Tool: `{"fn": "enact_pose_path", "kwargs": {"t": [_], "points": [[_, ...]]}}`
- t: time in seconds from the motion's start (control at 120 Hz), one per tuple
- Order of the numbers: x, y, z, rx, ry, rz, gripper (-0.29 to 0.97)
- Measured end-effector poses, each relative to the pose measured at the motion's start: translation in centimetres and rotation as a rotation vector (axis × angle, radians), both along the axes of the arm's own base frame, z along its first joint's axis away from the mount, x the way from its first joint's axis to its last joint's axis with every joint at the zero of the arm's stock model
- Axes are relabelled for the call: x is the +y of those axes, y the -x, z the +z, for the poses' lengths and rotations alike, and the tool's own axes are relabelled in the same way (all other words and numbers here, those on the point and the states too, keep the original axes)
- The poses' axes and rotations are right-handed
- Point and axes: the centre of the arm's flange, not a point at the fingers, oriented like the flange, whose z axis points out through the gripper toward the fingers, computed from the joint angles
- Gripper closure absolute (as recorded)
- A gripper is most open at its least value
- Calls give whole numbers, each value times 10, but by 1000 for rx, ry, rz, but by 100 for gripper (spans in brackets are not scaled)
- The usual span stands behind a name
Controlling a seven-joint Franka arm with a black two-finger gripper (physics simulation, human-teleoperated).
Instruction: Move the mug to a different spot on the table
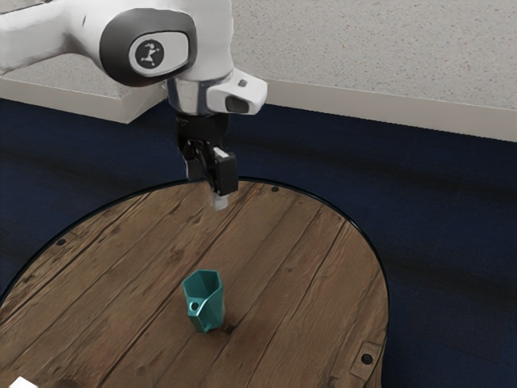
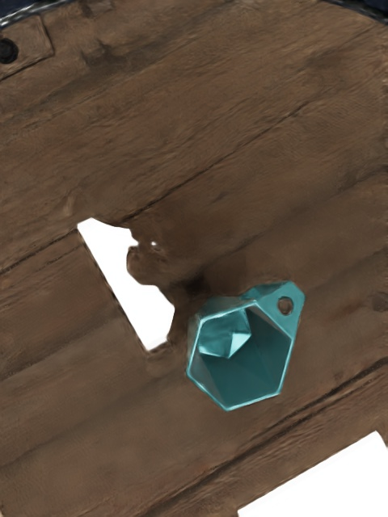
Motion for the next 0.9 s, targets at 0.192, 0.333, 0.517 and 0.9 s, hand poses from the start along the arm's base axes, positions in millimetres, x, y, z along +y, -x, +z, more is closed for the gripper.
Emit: {"fn": "enact_pose_path", "kwargs": {"t": [0.192, 0.333, 0.517, 0.9], "points": [[-67, -20, -101, 141, -120, -62, 2], [-95, -28, -157, 237, -240, -69, 2], [-125, -24, -209, 369, -477, -81, 3], [-127, 46, -309, 534, -942, -280, 4]]}}
